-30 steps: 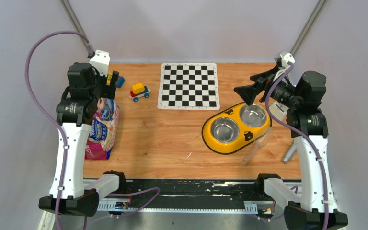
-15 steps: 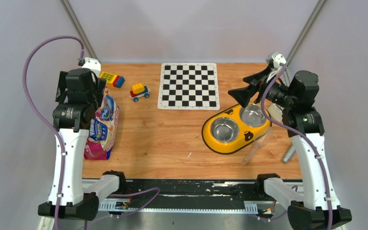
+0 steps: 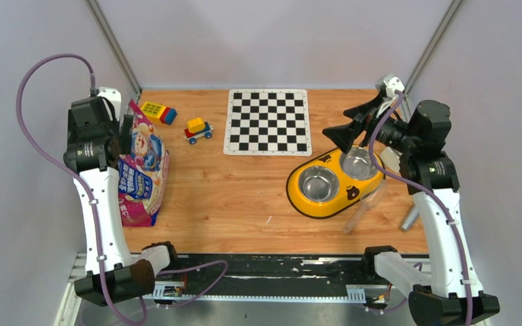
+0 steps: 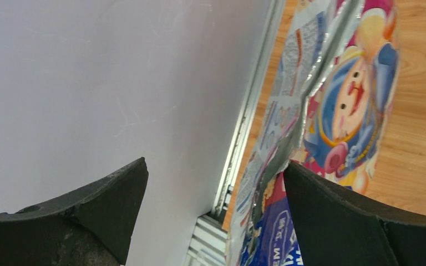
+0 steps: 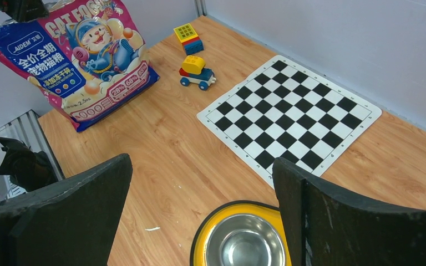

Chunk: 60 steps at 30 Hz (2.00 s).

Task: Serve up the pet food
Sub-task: Pick up the pet food bag at the center of the board.

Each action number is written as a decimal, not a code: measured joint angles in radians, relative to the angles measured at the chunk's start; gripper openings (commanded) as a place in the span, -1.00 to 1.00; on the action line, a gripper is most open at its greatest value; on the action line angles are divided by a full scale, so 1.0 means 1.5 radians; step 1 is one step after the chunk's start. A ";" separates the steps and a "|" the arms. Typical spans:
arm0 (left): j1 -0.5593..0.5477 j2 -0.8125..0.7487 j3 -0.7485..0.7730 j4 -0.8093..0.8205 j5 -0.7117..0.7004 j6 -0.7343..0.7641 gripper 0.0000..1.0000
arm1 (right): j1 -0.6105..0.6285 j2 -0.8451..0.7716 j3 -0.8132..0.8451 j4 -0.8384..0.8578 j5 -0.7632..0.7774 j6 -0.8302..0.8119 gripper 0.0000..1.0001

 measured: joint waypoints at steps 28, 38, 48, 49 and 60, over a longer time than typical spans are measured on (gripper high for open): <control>0.046 -0.004 -0.055 -0.014 0.213 -0.003 0.43 | 0.004 0.001 -0.003 0.000 0.011 -0.005 0.99; 0.048 -0.002 -0.055 -0.015 0.221 -0.005 0.18 | 0.007 0.005 -0.003 0.000 0.012 -0.005 0.99; 0.048 -0.002 -0.055 -0.017 0.223 -0.006 -0.16 | 0.007 0.008 -0.003 0.000 0.012 -0.005 0.99; 0.048 -0.002 -0.055 -0.017 0.223 -0.005 -0.18 | 0.007 0.008 -0.003 0.000 0.012 -0.005 0.99; 0.049 -0.002 -0.054 -0.025 0.224 -0.006 -0.88 | 0.007 0.009 -0.005 0.000 0.012 -0.005 0.99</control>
